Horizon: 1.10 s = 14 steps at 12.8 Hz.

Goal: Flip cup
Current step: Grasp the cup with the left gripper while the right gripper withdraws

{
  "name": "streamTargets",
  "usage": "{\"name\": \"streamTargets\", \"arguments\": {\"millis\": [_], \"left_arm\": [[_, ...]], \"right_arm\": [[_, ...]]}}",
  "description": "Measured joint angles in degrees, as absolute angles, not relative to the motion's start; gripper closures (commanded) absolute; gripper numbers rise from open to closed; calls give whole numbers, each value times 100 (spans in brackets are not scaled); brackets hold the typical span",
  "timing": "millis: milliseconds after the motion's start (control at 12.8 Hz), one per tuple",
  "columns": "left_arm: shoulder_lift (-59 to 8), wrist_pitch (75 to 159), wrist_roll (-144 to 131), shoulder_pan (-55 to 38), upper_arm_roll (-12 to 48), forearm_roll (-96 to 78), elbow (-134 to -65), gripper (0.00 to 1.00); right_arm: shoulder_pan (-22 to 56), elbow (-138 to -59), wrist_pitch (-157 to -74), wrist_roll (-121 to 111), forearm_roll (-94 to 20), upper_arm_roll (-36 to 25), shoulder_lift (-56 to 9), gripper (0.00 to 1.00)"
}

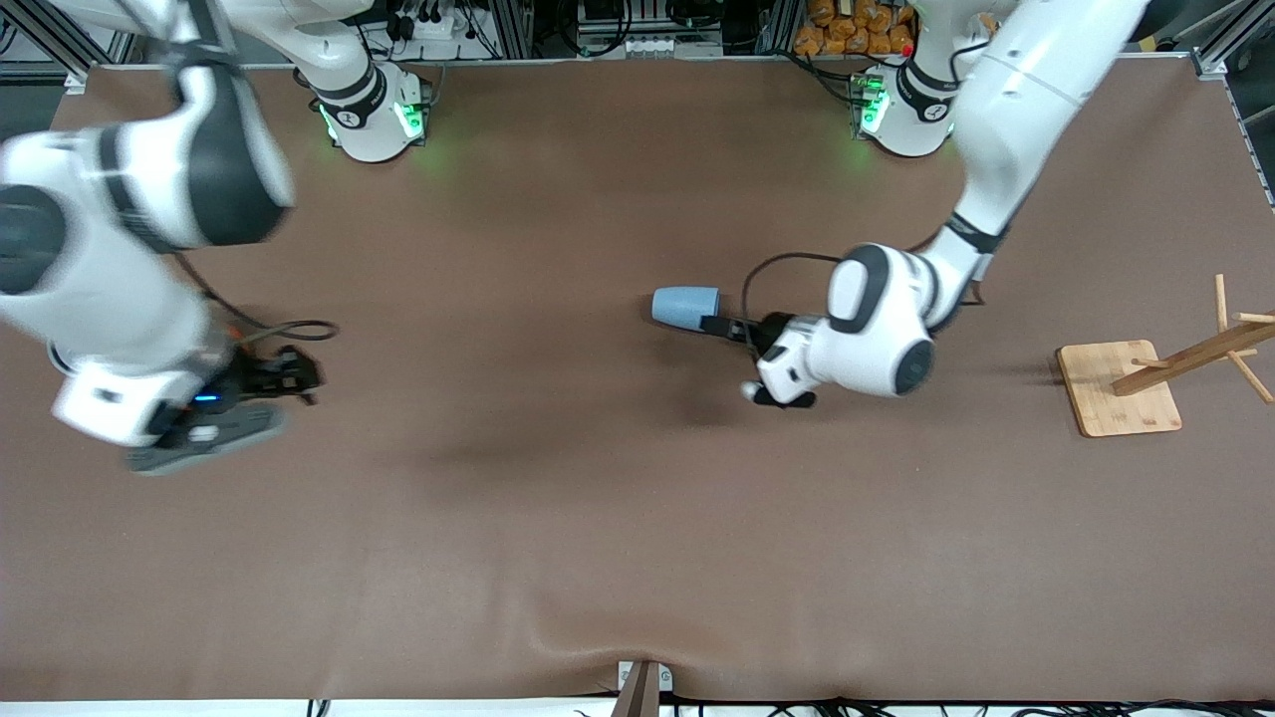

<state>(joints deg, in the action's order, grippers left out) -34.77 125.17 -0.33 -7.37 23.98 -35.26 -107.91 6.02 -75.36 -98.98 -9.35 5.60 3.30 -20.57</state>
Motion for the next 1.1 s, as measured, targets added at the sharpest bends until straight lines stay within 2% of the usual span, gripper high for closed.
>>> {"name": "streamTargets", "arguments": {"millis": [157,392,470,548,627,705,862,1097], "left_arm": [[-3530,12931,-95,-1006,2394,-3607,-10974,0],[-3627,13045,-251,-1103,2389,-3610,-10993,0],[-3630,13045,-294,-1122,2389,-3610,-10993,26],[-3630,13052,-335,-1159,2389,-3610,-10991,67],[-3630,13091,-355,-1195,2389,-3610,-10988,91],[-3628,13152,-360,-1217,2390,-3610,-10978,100],[-3614,13190,-379,-1214,2388,-3613,-10940,100],[-3515,13217,-604,-1204,2379,-3613,-10901,100]], "right_arm": [[146,-7539,-9818,-797,177,277,-1855,0],[24,-7837,-9661,1007,27,226,-1478,0],[31,-8087,-9655,1456,26,222,-1259,0],[31,-8403,-9654,1665,26,192,-986,0],[27,-8767,-9658,1757,26,145,-663,0],[7,-9156,-9678,1803,3,96,-320,0],[-192,-9655,-9720,1772,-320,18,130,0],[-443,-9553,-9731,1019,-561,-152,199,0]]}}
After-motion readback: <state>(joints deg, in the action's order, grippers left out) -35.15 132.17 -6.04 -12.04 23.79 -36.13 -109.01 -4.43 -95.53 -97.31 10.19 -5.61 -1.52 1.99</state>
